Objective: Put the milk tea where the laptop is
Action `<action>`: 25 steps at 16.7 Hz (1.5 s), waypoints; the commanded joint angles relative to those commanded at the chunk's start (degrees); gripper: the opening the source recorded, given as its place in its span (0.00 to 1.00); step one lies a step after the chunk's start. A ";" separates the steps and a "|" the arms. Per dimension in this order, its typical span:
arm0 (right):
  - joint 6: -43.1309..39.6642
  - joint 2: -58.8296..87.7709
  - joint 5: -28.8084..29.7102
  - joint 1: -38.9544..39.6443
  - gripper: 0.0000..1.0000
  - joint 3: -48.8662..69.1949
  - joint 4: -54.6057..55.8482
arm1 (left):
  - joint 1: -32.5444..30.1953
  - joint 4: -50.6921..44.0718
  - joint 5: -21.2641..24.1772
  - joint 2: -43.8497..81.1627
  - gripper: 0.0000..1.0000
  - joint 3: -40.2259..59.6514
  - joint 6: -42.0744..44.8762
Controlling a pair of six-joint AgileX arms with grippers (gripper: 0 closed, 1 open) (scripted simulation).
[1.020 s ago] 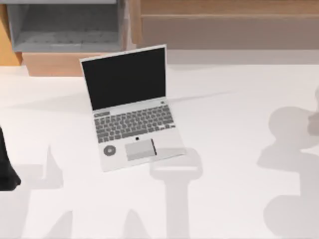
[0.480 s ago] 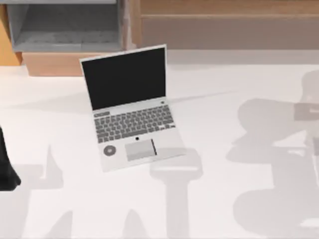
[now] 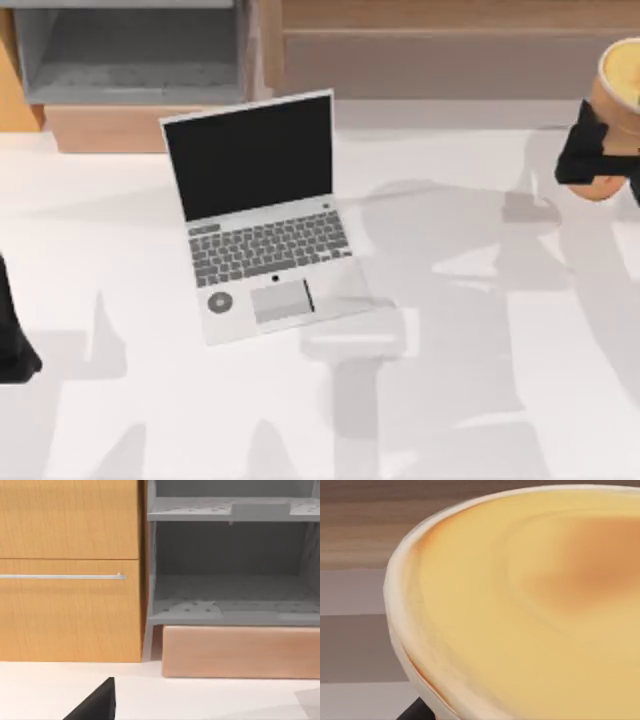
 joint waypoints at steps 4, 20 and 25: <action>2.64 -0.09 10.69 10.73 0.00 3.73 -4.50 | 0.00 0.00 0.00 0.00 1.00 0.00 0.00; 9.55 3.40 38.14 38.04 0.00 11.00 -19.03 | 0.00 0.00 0.00 0.00 1.00 0.00 0.00; 9.62 3.19 38.01 37.78 0.00 10.83 -18.95 | 0.00 0.00 0.00 0.00 1.00 0.00 0.00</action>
